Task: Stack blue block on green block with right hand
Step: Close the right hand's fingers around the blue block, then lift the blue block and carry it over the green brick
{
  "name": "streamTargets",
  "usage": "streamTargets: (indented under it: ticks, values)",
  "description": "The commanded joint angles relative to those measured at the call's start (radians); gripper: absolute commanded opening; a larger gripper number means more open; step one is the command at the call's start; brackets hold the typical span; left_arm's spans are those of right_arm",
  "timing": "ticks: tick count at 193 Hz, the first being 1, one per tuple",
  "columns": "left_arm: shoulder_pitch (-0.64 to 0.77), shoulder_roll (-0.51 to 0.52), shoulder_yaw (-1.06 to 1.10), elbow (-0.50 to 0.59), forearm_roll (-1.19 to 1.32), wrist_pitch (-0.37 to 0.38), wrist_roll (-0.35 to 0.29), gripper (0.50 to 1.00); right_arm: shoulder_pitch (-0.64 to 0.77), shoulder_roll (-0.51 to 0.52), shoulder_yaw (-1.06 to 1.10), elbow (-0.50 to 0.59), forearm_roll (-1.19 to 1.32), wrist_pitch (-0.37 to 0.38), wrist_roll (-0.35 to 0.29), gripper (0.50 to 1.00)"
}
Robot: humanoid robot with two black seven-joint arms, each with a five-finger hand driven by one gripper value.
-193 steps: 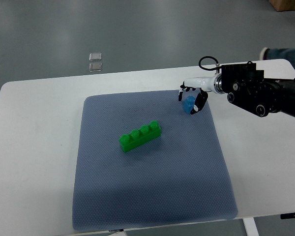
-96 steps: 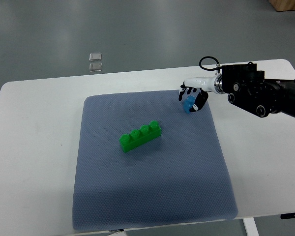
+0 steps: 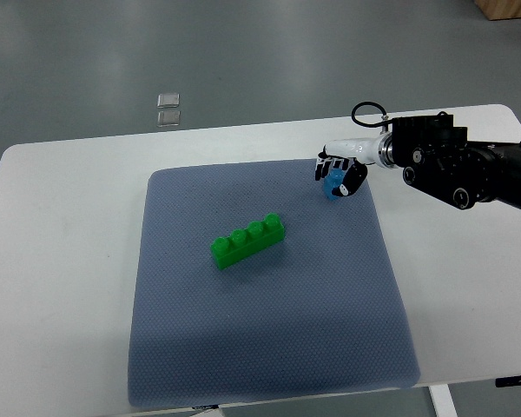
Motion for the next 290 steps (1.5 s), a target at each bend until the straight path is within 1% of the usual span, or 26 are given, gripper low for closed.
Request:
streamTargets:
  ticks: [1,21,39,61,81,107,126,149,166,186,196,197,205,215,216,227,236,237,245,246,260,275,290]
  values:
    - [-0.001,0.000,0.000,0.000,0.000,0.000,0.000,1.000,-0.001,0.000,0.000,0.001,0.000,0.000,0.010,0.682]
    - [-0.001,0.000,0.000,0.000,0.000,0.000,0.000,1.000,-0.002,-0.002,0.000,0.001,0.000,0.000,0.013,0.658]
    - [-0.001,0.000,0.000,0.000,0.000,0.000,0.000,1.000,-0.001,-0.002,0.000,0.001,0.000,0.000,0.014,0.656]
    - [0.001,0.000,0.000,0.000,0.000,0.000,0.000,1.000,-0.001,-0.002,-0.006,0.002,-0.018,0.000,0.031,0.625]
    - [0.001,0.000,0.000,0.000,0.000,0.000,0.000,1.000,-0.001,-0.002,-0.006,0.002,-0.041,0.000,0.046,0.615]
    - [-0.001,0.000,0.000,0.000,0.000,0.000,0.000,1.000,-0.001,-0.005,-0.006,0.005,-0.043,0.000,0.059,0.584]
    - [-0.001,0.000,0.000,0.000,0.000,0.000,0.000,1.000,0.005,-0.011,-0.003,0.015,-0.041,0.000,0.088,0.576]
    - [-0.001,0.000,0.000,0.000,0.000,0.000,0.000,1.000,0.014,-0.020,-0.002,0.035,-0.041,0.000,0.095,0.576]
    - [0.001,0.000,0.000,0.000,0.000,0.000,0.000,1.000,0.028,-0.037,0.003,0.079,-0.041,0.002,0.097,0.576]
    - [0.001,0.000,0.002,0.000,0.000,0.000,0.000,1.000,0.076,-0.075,0.009,0.174,-0.037,0.000,0.108,0.576]
    - [0.001,0.000,0.002,0.000,0.000,0.000,0.000,1.000,0.076,-0.075,0.009,0.174,-0.037,0.000,0.108,0.576]
    - [-0.001,0.000,0.002,-0.002,0.000,0.000,0.000,1.000,0.099,-0.103,0.011,0.244,-0.038,-0.002,0.108,0.574]
    - [-0.001,0.000,0.002,-0.002,0.000,0.000,0.000,1.000,0.129,-0.128,0.015,0.310,-0.035,-0.002,0.108,0.574]
    - [-0.001,0.000,0.002,-0.002,0.000,0.000,0.000,1.000,0.129,-0.128,0.015,0.311,-0.035,-0.002,0.108,0.574]
    - [-0.001,0.000,0.002,-0.006,0.000,0.000,0.000,1.000,0.164,-0.153,0.026,0.388,-0.032,0.000,0.106,0.574]
    - [-0.001,0.000,0.002,-0.017,0.000,0.000,0.000,1.000,0.198,-0.171,0.029,0.450,-0.023,0.006,0.102,0.574]
    - [-0.001,0.000,0.002,-0.017,0.000,0.000,0.000,1.000,0.198,-0.171,0.029,0.450,-0.023,0.006,0.102,0.574]
    - [-0.001,0.000,0.002,-0.021,0.000,0.000,0.000,1.000,0.235,-0.172,0.029,0.475,-0.012,0.014,0.100,0.574]
    - [-0.001,0.000,0.002,-0.022,0.000,0.000,0.000,1.000,0.235,-0.172,0.029,0.475,-0.012,0.014,0.100,0.574]
    - [-0.001,0.000,0.002,-0.025,0.000,0.000,0.000,1.000,0.266,-0.163,0.028,0.476,0.007,0.017,0.099,0.574]
    - [-0.001,0.000,0.003,-0.031,0.000,0.000,0.000,1.000,0.298,-0.158,0.026,0.481,0.044,0.029,0.097,0.574]
    - [-0.001,0.000,0.003,-0.031,0.000,0.000,0.000,1.000,0.320,-0.155,0.023,0.492,0.075,0.044,0.097,0.574]
    - [-0.001,0.000,0.003,-0.029,0.000,0.000,0.000,1.000,0.323,-0.151,0.023,0.502,0.093,0.041,0.095,0.570]
